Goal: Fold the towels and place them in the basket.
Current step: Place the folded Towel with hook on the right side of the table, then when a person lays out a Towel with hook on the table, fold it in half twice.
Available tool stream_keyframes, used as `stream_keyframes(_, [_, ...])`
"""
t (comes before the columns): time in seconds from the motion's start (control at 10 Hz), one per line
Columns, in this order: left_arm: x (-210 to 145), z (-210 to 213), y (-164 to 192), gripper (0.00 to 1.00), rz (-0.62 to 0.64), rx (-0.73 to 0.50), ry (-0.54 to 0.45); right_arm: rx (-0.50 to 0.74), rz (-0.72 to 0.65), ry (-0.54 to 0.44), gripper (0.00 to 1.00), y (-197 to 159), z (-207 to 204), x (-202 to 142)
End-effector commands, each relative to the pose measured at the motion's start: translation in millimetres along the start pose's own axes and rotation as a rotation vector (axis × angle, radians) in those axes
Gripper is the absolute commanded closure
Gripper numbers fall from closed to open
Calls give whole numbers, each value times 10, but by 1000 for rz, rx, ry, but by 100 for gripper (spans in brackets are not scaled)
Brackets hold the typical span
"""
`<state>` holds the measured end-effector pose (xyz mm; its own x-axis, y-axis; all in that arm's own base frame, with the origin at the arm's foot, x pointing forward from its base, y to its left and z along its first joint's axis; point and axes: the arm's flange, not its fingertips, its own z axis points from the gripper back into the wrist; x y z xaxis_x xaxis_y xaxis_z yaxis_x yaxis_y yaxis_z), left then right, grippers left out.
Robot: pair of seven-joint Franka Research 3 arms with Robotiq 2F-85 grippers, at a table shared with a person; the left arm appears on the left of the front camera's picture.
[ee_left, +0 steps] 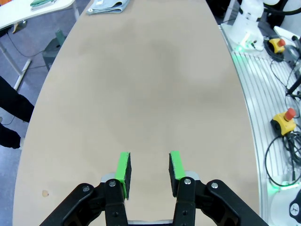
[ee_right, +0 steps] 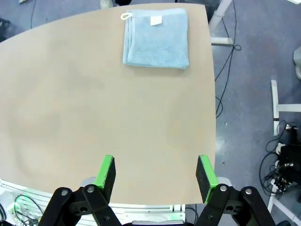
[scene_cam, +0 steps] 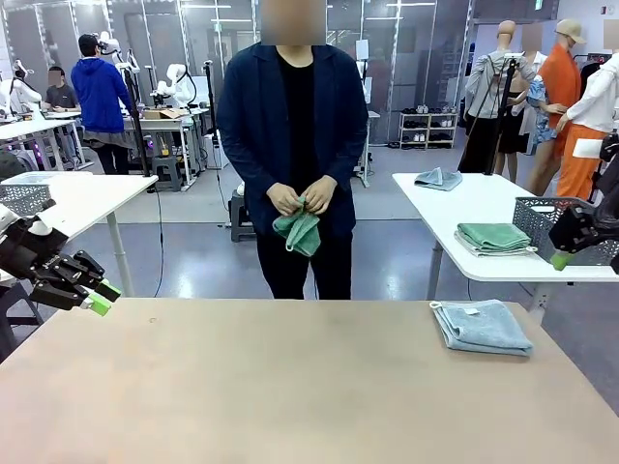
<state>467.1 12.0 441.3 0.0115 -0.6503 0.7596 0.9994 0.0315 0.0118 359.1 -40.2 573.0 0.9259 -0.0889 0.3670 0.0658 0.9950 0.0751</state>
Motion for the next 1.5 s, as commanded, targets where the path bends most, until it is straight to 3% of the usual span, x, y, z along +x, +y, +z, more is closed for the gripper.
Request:
stream_keyframes(0.0, [7,9,-1,56,-4,1,-6,0,-12,8,14,-3,30,7])
stream_keyframes(1.4, [7,9,-1,56,-4,1,-6,0,-12,8,14,-3,30,7])
